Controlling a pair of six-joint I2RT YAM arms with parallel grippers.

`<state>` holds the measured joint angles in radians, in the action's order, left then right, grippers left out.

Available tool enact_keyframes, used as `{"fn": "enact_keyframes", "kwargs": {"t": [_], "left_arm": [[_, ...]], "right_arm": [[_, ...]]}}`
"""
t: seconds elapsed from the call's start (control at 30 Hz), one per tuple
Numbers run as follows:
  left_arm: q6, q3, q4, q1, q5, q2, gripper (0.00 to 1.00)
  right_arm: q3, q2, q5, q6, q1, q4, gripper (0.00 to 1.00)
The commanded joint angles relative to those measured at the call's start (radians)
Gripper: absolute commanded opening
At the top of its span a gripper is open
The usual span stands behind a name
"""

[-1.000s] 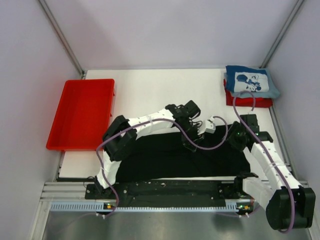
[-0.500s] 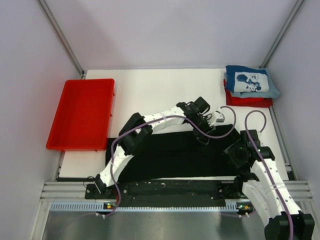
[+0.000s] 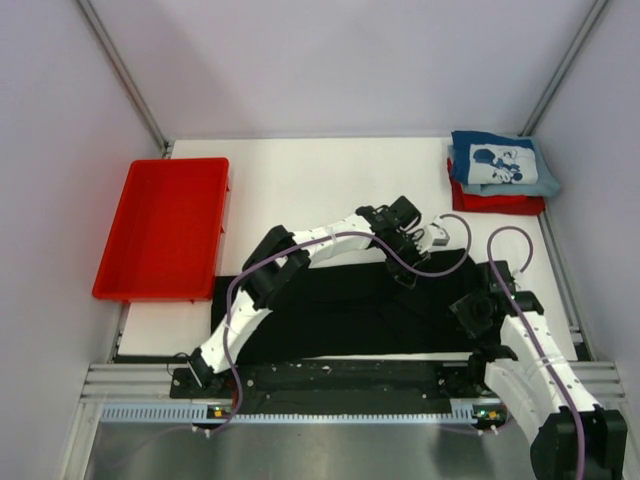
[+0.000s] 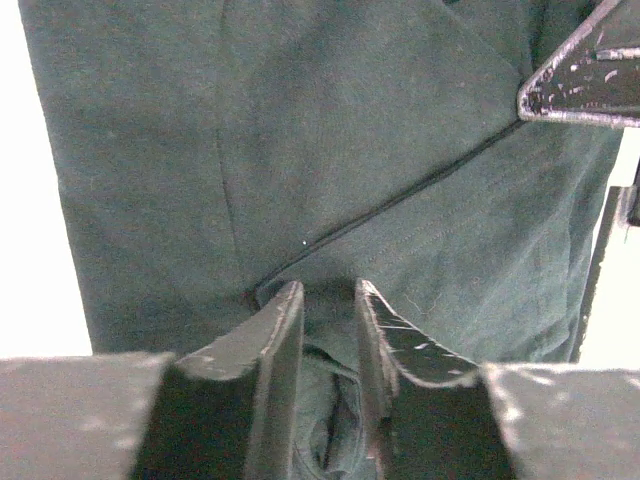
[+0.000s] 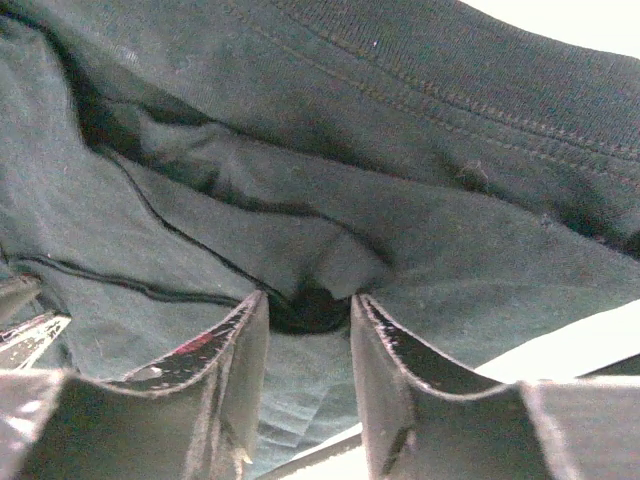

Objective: Fold and stack the t-shirts
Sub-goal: Fold the other side of the tshirt into a rectangle

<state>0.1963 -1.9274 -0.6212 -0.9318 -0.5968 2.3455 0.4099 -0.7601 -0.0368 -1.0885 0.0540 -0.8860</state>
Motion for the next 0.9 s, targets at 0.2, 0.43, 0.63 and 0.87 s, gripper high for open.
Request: {"fn": "enact_keyframes", "kwargs": {"t": [0.2,0.43,0.63,0.87], "left_arm": [[0.064,-0.039,-0.061,-0.002,-0.063,0.006,0.00],[0.086,-0.050,-0.075,-0.002,-0.120,-0.048,0.00],[0.089,-0.062,-0.087,-0.004,-0.136,-0.052,0.00],[0.117,-0.021,-0.107,-0.006,-0.189,-0.090,0.00]], "right_arm": [[-0.019,0.039,0.021,0.022,-0.003,0.056,0.18],[-0.016,0.058,0.113,0.070,-0.003,0.051,0.18],[-0.009,0.038,0.189,0.131,-0.005,0.050,0.28],[-0.029,0.059,0.213,0.131,-0.003,0.050,0.16]]}}
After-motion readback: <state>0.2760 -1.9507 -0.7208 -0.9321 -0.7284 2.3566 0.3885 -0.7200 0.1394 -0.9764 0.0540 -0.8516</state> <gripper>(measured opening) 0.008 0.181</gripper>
